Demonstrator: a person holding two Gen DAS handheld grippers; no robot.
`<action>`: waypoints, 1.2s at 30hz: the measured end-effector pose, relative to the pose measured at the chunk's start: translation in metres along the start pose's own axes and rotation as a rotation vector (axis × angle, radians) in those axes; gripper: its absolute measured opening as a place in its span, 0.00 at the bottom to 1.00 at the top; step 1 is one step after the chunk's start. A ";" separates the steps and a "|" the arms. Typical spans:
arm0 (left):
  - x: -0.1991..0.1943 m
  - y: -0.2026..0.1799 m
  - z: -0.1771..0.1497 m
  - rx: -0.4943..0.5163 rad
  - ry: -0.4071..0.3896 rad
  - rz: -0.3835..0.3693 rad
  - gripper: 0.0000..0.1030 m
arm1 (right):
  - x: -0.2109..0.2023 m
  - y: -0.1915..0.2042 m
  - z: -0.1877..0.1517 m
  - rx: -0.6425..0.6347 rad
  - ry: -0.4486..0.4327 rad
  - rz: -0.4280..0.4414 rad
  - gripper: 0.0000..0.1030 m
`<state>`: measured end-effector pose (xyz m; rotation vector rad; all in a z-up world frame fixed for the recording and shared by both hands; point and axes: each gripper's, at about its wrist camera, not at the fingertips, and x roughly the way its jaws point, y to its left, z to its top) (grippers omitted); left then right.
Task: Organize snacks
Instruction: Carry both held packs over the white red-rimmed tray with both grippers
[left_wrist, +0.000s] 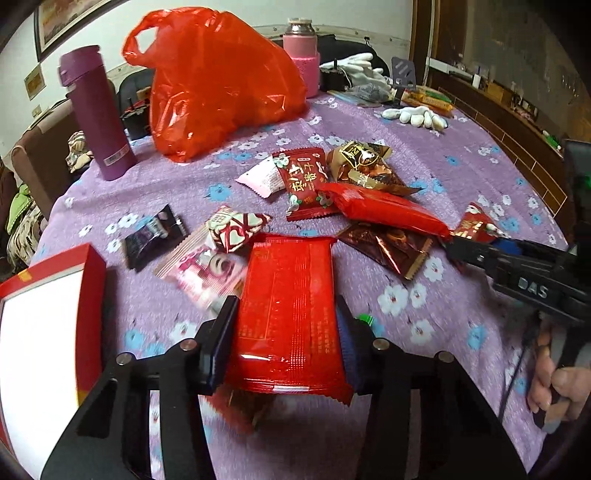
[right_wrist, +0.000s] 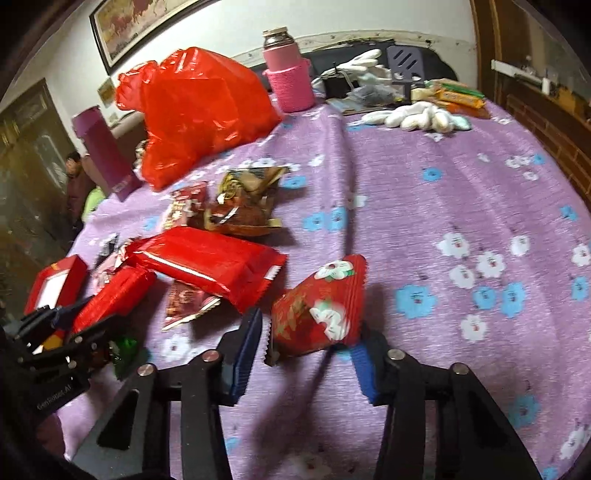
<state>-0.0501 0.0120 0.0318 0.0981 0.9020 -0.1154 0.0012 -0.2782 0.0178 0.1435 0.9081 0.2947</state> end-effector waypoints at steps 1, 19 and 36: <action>-0.004 0.000 -0.003 -0.001 -0.005 0.007 0.46 | 0.000 0.001 0.000 -0.004 0.000 0.006 0.45; -0.079 0.031 -0.029 -0.060 -0.150 0.038 0.26 | 0.000 0.012 -0.005 -0.022 0.000 0.154 0.32; -0.057 0.049 -0.057 -0.165 -0.011 -0.030 0.27 | 0.000 -0.025 -0.002 0.225 0.044 0.382 0.68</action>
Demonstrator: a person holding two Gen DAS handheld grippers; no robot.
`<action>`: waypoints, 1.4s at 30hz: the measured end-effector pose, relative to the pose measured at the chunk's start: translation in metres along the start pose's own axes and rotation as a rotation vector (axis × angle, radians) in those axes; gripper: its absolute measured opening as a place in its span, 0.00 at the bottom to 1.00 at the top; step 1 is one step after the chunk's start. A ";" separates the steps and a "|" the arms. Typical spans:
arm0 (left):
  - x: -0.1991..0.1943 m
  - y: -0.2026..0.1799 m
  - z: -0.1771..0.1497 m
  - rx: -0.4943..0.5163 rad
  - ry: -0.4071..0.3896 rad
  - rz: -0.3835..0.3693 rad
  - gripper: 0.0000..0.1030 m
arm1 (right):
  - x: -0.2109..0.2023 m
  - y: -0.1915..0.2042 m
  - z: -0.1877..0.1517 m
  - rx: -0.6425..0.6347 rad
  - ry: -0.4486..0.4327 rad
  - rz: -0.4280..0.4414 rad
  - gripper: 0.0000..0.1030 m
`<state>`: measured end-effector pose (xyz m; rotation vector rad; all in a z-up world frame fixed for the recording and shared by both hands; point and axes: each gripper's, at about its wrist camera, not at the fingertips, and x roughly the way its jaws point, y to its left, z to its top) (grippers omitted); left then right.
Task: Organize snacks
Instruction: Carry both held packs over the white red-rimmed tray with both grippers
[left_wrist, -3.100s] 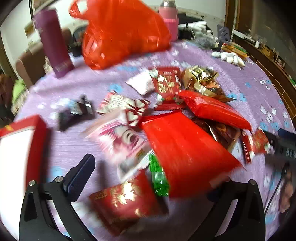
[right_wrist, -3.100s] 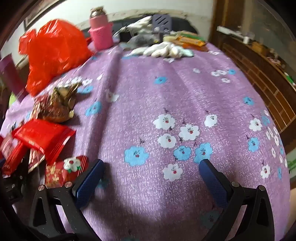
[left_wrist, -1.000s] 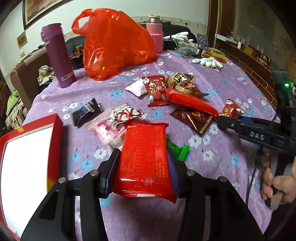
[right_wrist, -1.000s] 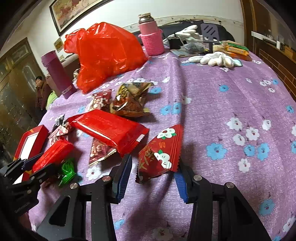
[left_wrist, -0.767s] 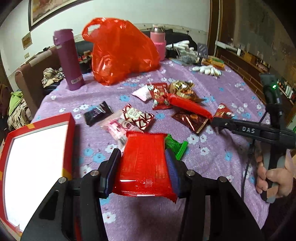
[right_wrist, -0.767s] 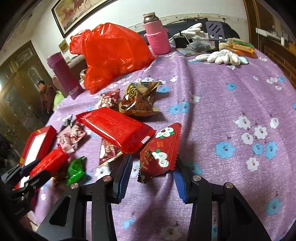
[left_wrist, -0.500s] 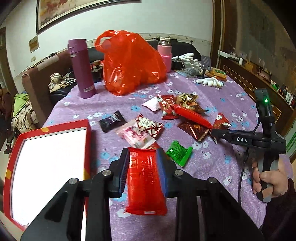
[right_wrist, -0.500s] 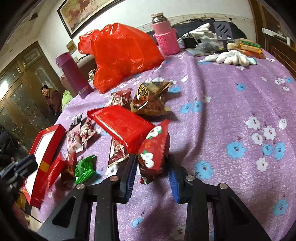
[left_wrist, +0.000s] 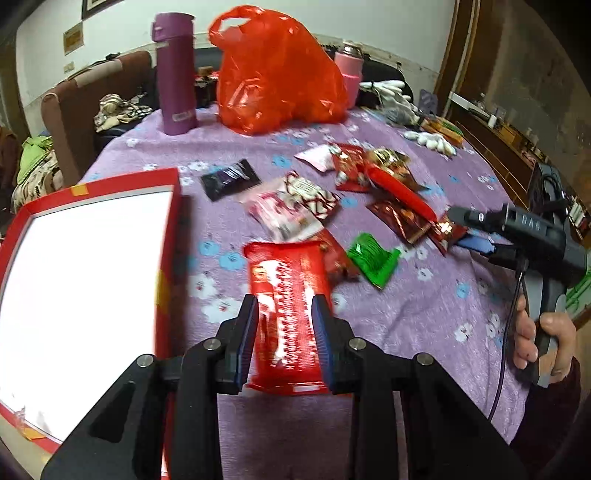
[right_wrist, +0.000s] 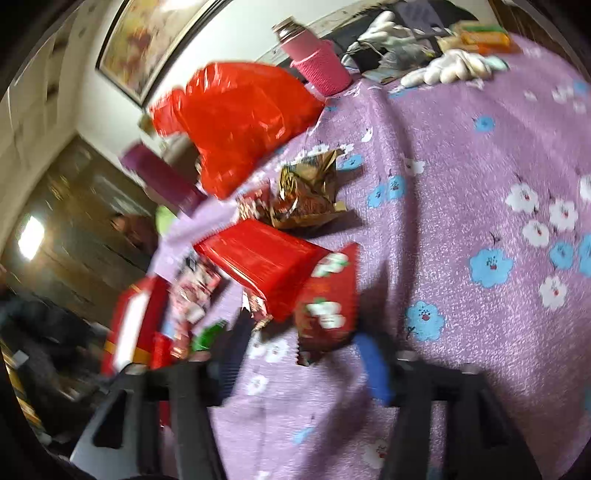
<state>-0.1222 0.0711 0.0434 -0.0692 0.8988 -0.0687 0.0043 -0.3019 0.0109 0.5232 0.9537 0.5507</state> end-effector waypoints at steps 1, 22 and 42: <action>0.001 -0.003 -0.001 0.011 0.001 -0.007 0.28 | -0.002 -0.004 0.001 0.026 -0.006 0.018 0.68; 0.036 0.000 -0.004 -0.030 0.060 0.039 0.49 | -0.002 0.009 -0.004 -0.025 -0.049 0.006 0.26; 0.023 0.010 -0.006 -0.079 -0.026 -0.017 0.42 | -0.019 0.020 -0.004 -0.074 -0.125 0.055 0.26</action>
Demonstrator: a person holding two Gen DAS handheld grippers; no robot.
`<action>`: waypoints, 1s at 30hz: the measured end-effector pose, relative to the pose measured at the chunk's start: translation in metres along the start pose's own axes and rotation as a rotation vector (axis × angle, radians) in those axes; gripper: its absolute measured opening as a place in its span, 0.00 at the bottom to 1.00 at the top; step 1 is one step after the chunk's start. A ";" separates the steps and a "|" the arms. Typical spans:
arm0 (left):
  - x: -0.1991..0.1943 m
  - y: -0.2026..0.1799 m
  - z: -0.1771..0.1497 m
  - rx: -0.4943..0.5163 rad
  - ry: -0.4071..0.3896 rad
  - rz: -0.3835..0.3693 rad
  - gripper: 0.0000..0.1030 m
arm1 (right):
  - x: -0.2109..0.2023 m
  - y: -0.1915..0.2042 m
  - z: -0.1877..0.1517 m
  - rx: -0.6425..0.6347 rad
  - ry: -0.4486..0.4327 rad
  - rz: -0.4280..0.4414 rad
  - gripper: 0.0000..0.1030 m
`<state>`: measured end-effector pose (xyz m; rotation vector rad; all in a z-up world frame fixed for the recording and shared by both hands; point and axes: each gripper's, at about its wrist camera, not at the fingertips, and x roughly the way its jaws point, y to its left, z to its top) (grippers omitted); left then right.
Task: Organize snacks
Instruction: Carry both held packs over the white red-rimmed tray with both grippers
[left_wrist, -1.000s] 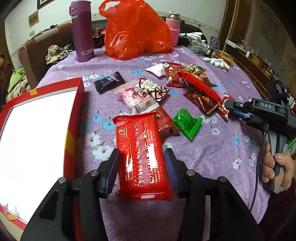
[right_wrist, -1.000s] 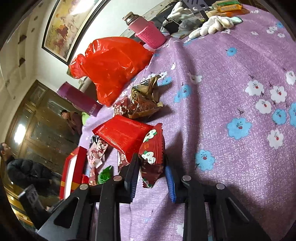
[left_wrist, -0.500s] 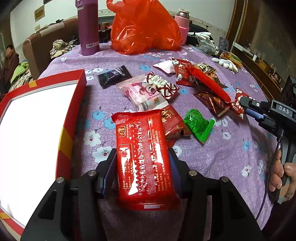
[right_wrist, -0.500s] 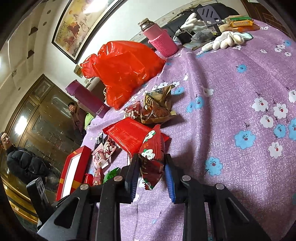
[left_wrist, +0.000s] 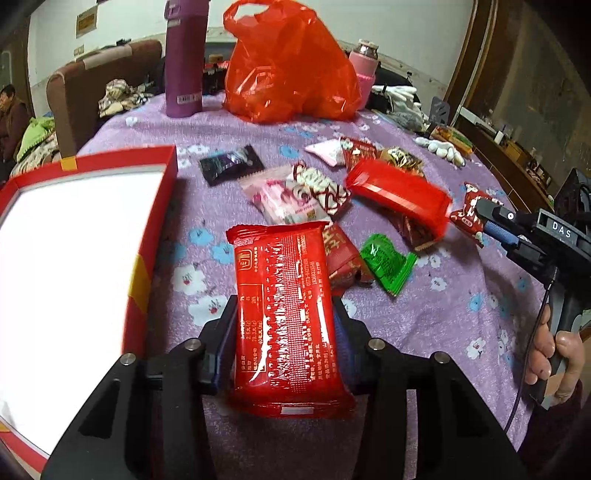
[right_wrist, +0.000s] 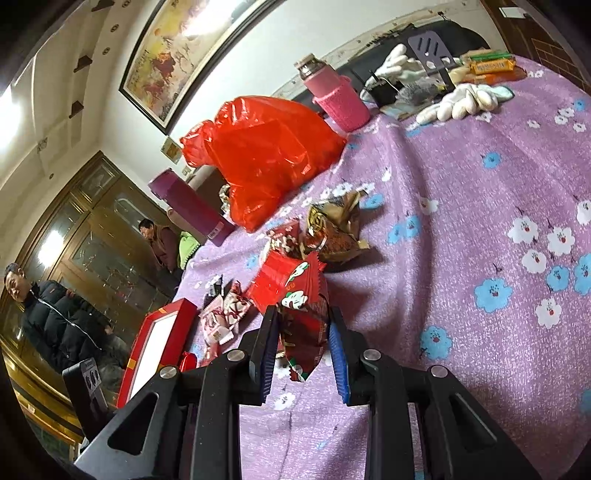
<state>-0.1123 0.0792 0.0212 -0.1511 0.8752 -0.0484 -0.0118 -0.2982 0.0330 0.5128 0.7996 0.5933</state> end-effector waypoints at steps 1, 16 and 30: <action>-0.003 0.000 0.001 0.002 -0.007 -0.002 0.42 | -0.001 0.001 0.000 -0.005 -0.002 0.003 0.26; -0.051 0.004 0.016 0.065 -0.140 0.047 0.42 | 0.001 0.007 0.000 0.000 0.009 0.106 0.26; -0.072 0.090 -0.006 -0.022 -0.137 0.195 0.42 | 0.066 0.101 -0.034 -0.029 0.201 0.336 0.25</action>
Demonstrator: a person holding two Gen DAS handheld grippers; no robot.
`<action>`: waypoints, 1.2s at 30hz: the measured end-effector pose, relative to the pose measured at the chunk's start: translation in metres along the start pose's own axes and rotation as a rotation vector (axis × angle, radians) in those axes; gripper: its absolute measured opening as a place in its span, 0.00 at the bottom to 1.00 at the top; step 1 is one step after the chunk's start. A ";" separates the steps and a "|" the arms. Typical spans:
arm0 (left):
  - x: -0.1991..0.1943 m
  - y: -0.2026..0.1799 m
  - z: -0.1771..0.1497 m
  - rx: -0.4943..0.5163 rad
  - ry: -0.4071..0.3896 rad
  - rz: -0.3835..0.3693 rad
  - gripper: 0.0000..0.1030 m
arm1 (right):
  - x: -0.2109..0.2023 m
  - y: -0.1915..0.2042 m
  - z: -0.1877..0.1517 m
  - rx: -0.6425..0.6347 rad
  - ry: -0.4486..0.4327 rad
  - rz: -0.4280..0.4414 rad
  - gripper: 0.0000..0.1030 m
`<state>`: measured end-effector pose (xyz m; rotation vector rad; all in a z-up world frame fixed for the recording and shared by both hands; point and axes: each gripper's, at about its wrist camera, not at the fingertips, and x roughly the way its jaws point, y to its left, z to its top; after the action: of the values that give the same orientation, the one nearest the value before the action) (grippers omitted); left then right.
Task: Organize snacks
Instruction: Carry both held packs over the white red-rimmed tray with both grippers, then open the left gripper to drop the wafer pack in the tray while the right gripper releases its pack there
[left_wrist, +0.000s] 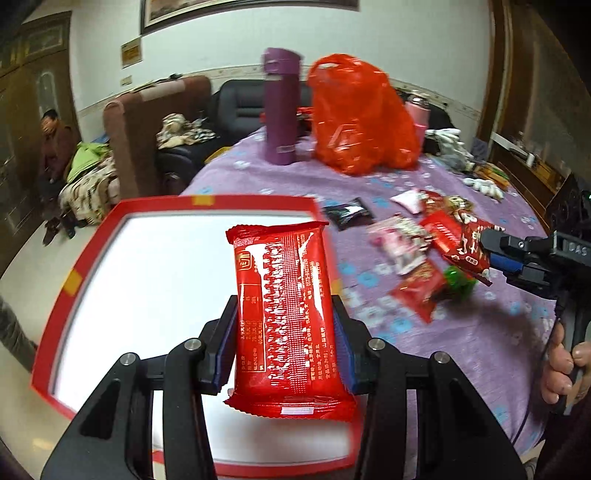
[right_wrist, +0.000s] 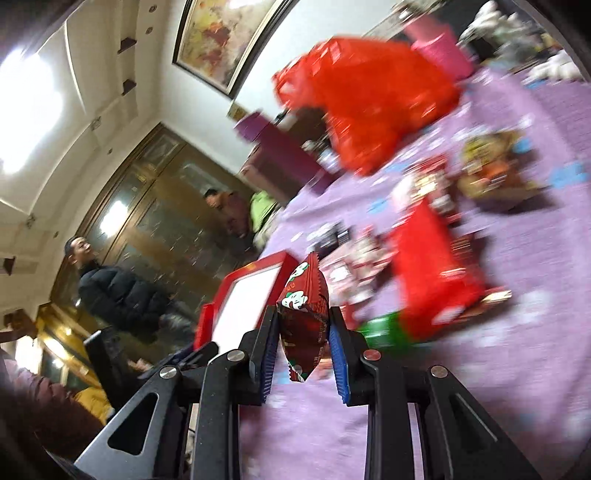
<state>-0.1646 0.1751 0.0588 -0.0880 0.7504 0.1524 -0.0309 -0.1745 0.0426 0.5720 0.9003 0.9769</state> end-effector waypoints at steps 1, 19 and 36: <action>0.000 0.005 -0.002 -0.009 0.003 0.005 0.43 | 0.013 0.008 -0.001 -0.003 0.022 0.021 0.25; 0.007 0.058 -0.018 -0.031 0.024 0.205 0.44 | 0.159 0.109 -0.057 -0.234 0.260 -0.047 0.43; -0.006 0.024 -0.004 0.105 -0.052 0.324 0.58 | 0.058 0.057 0.000 -0.162 0.008 -0.176 0.70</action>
<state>-0.1756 0.1976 0.0601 0.1376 0.7153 0.4216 -0.0412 -0.0965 0.0636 0.3454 0.8544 0.8832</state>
